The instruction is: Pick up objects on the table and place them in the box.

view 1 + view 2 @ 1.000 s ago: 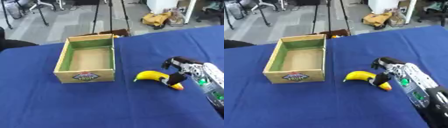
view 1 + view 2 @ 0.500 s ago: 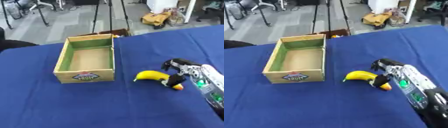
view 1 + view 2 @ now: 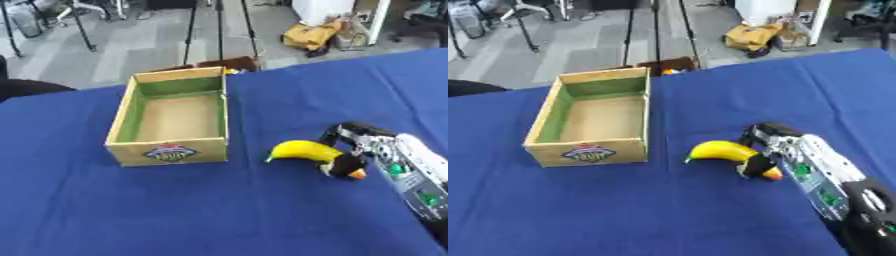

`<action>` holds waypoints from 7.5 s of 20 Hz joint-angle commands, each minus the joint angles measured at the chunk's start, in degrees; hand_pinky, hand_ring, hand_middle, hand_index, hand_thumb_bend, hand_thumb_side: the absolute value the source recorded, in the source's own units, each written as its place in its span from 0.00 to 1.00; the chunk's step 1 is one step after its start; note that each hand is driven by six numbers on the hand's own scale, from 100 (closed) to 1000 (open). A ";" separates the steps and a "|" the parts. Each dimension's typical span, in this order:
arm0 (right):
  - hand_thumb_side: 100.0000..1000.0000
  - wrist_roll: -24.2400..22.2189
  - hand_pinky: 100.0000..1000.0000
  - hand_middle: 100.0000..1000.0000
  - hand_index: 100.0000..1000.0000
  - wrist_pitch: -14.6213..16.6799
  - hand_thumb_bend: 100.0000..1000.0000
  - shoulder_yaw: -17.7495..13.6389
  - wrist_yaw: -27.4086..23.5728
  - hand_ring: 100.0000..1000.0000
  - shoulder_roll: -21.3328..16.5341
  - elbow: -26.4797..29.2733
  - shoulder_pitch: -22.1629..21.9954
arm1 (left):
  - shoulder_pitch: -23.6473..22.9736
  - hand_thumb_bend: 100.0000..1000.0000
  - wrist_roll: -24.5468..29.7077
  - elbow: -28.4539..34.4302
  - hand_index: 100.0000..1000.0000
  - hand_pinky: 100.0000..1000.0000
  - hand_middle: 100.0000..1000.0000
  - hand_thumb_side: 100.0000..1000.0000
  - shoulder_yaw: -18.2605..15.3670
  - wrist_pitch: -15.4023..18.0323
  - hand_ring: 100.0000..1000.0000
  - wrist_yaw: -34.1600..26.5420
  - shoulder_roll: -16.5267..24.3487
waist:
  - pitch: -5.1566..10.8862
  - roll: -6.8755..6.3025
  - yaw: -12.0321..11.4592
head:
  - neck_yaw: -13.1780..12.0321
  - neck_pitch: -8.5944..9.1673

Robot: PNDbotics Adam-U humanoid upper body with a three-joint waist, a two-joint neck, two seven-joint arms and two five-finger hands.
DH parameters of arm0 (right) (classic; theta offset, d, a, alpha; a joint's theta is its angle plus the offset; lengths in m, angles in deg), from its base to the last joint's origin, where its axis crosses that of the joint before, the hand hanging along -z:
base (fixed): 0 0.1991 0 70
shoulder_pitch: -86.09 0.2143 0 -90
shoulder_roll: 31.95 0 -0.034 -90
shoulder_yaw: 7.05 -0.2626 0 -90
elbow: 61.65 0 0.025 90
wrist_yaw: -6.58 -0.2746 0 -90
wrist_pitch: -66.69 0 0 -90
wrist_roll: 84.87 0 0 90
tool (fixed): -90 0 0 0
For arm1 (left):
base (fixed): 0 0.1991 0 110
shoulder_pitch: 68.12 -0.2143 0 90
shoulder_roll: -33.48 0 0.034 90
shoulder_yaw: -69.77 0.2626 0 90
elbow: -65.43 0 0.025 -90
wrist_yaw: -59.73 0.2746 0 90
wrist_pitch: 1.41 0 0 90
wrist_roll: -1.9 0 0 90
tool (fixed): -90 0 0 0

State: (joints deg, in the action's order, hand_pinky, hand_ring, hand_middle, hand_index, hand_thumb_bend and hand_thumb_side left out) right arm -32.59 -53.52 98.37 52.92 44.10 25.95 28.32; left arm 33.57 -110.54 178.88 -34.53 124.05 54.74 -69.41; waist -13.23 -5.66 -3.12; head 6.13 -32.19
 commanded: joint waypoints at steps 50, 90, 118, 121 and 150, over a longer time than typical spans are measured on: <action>0.39 9.15 0.35 0.53 0.54 -0.02 0.00 -0.35 14.96 0.85 0.16 1.56 8.34 | 0.37 0.00 0.67 1.15 0.77 0.35 0.84 0.97 0.20 -0.11 0.85 -0.50 0.82 | 1.02 0.05 -0.15 | 0.51 0.60; 0.39 17.73 0.28 0.48 0.50 1.37 0.00 -1.63 32.92 0.83 27.26 -10.31 28.59 | -0.29 0.00 2.10 1.15 0.77 0.35 0.84 0.97 1.41 -0.44 0.85 -2.02 0.50 | 1.93 -0.09 -2.99 | 3.13 0.00; 0.32 27.28 0.27 0.47 0.49 -1.05 0.00 -4.66 31.70 0.88 38.35 -23.27 27.39 | 0.06 0.00 3.18 1.15 0.77 0.34 0.85 0.96 1.98 -0.57 0.86 -3.11 -0.26 | 1.01 -0.35 -4.60 | 5.12 1.18; 0.31 28.18 0.27 0.47 0.49 -1.67 0.00 -5.45 31.52 0.89 39.35 -25.29 27.17 | 0.12 0.00 3.29 1.15 0.77 0.34 0.85 0.96 2.05 -0.58 0.86 -3.22 -0.33 | 0.88 -0.38 -4.83 | 5.36 1.35; 0.33 32.48 0.27 0.47 0.49 -4.06 0.00 -9.71 33.71 0.90 42.46 -33.64 30.16 | 0.70 0.00 4.38 1.15 0.77 0.33 0.85 0.96 2.54 -0.54 0.86 -4.05 -0.77 | -0.48 -0.56 -6.60 | 7.46 3.12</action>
State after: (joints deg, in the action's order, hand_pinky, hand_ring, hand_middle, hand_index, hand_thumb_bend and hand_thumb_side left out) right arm -0.44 -57.51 88.92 86.07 85.98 -8.03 56.75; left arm 33.58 -106.48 178.88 -32.07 123.51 50.85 -70.63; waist -14.54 -6.23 -9.53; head 13.39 -29.83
